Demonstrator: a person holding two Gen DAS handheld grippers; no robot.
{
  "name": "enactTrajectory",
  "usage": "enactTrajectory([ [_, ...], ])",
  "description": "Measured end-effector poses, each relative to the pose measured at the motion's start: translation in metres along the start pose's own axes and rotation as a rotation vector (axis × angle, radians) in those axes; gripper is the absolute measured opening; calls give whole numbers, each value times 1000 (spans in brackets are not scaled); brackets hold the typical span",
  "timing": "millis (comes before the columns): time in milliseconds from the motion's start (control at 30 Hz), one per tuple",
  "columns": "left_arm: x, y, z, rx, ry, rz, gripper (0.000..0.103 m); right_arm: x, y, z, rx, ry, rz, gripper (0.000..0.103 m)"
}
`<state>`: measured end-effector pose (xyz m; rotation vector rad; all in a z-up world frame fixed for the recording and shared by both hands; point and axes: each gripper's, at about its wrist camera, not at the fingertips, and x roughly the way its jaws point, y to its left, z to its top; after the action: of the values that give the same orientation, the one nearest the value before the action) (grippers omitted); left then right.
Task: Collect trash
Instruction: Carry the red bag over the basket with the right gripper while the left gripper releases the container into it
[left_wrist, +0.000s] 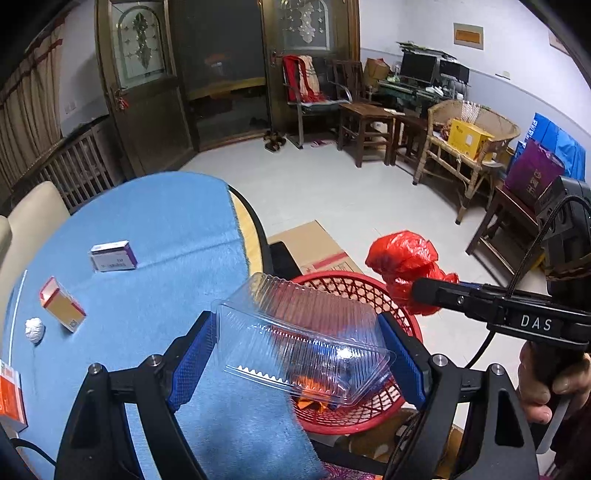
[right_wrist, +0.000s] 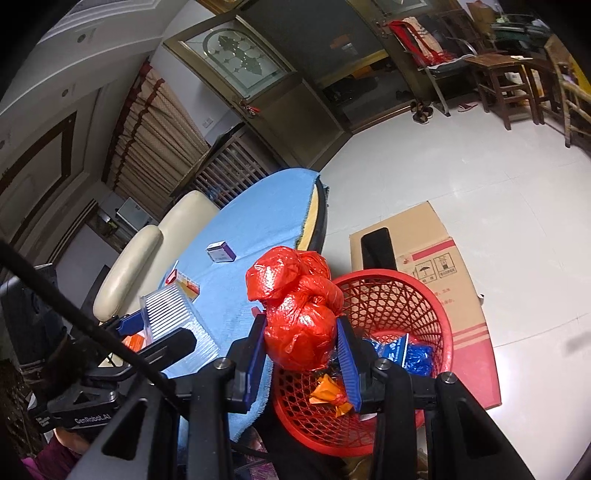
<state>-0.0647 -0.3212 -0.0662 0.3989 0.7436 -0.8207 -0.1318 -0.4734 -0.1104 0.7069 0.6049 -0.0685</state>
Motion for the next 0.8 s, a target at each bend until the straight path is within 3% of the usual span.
enactTrajectory([
  [133, 7, -3, -1, -11, 20, -50, 87, -2, -7, -1, 15, -3, -5, 39],
  [467, 15, -7, -4, 5, -3, -91, 88, -7, -20, 1, 47, -12, -12, 39],
  [800, 19, -7, -7, 3, 15, -25, 88, -7, -19, -1, 49, -14, -10, 39],
])
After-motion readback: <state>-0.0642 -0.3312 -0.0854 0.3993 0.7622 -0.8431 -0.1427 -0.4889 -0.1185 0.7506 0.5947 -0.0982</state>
